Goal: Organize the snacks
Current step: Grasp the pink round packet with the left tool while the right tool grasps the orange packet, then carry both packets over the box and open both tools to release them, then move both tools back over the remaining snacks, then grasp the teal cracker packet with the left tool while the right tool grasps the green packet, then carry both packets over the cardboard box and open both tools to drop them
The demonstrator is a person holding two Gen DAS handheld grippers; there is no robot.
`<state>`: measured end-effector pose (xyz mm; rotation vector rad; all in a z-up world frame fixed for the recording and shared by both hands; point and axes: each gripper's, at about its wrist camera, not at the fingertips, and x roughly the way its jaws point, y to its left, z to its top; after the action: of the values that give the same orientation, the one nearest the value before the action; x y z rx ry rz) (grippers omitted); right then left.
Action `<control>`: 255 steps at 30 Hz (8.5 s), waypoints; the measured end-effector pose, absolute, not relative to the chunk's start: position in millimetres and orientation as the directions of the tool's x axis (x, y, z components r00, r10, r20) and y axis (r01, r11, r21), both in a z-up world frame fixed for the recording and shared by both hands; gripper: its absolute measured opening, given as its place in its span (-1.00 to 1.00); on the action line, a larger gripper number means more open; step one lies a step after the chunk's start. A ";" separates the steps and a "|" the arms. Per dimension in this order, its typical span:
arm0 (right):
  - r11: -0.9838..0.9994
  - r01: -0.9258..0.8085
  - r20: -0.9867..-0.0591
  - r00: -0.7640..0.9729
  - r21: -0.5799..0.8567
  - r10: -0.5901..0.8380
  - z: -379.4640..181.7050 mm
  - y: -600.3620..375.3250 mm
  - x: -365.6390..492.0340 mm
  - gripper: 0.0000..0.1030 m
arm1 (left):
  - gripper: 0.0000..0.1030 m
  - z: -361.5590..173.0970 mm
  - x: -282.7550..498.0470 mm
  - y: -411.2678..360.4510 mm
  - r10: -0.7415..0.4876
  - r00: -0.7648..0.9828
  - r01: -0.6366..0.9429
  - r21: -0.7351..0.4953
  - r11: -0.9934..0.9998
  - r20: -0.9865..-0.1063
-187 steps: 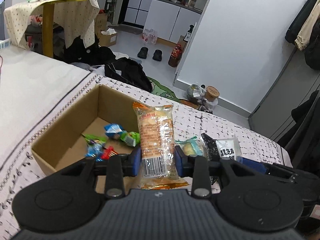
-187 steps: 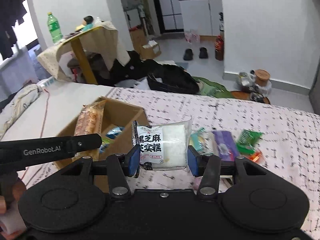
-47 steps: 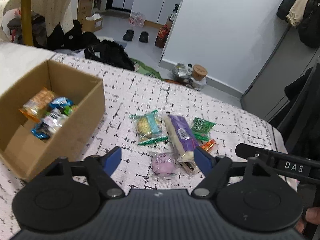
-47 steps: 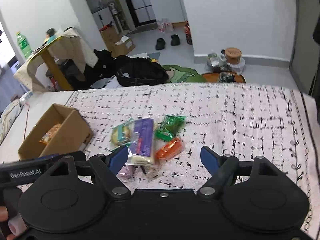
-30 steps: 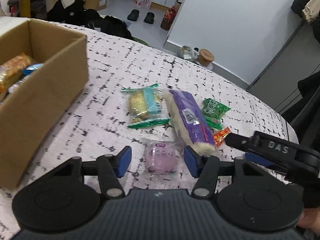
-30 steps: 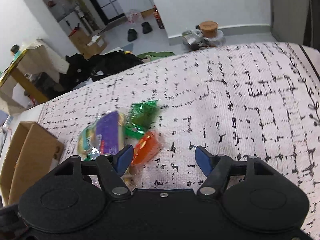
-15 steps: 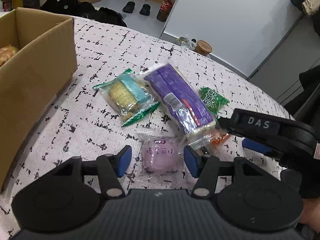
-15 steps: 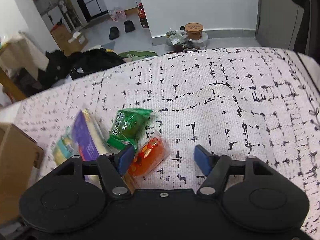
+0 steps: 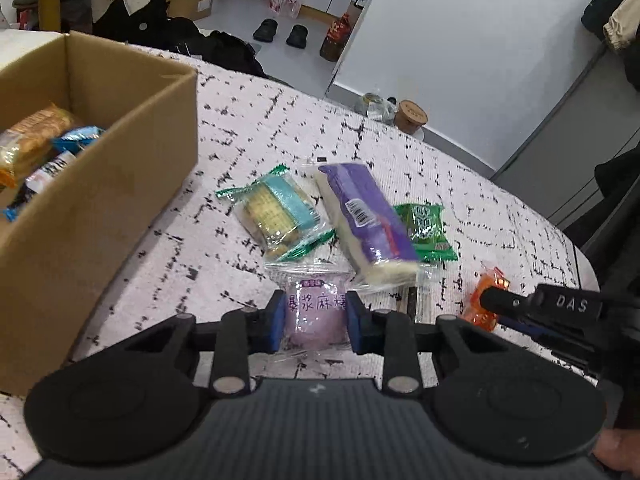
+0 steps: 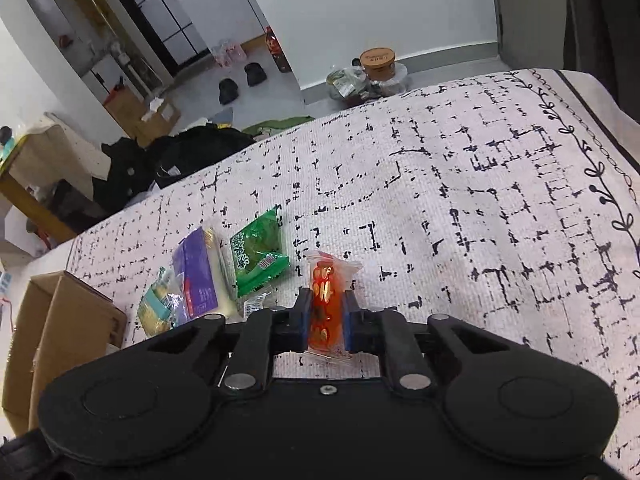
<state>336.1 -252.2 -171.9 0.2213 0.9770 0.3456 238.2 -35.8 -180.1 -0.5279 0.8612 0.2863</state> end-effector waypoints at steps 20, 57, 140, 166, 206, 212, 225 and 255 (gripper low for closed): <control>0.859 -0.255 -0.623 0.601 0.444 0.501 -105.4 -235.7 305.6 -0.73 | -0.42 -107.3 205.4 -7.2 0.067 0.709 -0.428 -0.353 0.832 -0.702; 0.694 -0.530 -0.552 0.429 0.487 0.715 -71.2 -96.4 254.5 -0.73 | -0.42 -62.8 137.6 125.3 0.233 0.703 -0.563 -0.325 0.760 -0.672; 0.835 -0.510 -0.649 0.567 0.206 0.507 -68.9 -184.7 258.4 1.00 | 1.00 -75.0 162.8 28.2 0.164 0.678 -0.470 -0.251 0.846 -0.717; 0.847 -0.469 -0.706 0.509 0.252 0.492 -115.6 -221.0 305.9 0.64 | 0.69 -128.7 226.9 0.3 0.042 0.690 -0.361 -0.293 0.885 -0.722; 0.872 -0.459 -0.768 0.493 0.169 0.408 -185.1 -180.7 360.1 -0.21 | -0.07 -205.3 306.6 -13.8 0.216 0.567 -0.505 -0.129 0.853 -0.795; 0.875 -0.438 -0.750 0.503 0.206 0.429 -174.6 -191.3 351.2 -0.83 | -0.08 -190.7 294.4 -19.4 0.194 0.616 -0.471 -0.160 0.867 -0.763; 0.866 -0.397 -0.693 0.532 0.304 0.487 -159.7 -222.1 333.4 -0.95 | -0.08 -160.9 270.7 -14.8 0.157 0.670 -0.444 -0.223 0.868 -0.725; 0.733 -0.576 -0.514 0.533 0.362 0.672 -80.5 -176.8 287.2 -0.98 | -0.07 -86.0 186.9 45.1 0.166 0.729 -0.485 -0.329 0.811 -0.664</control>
<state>287.2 -176.8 -80.5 0.1553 0.6792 0.7472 186.9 45.1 -86.0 -0.5148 0.6642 0.3763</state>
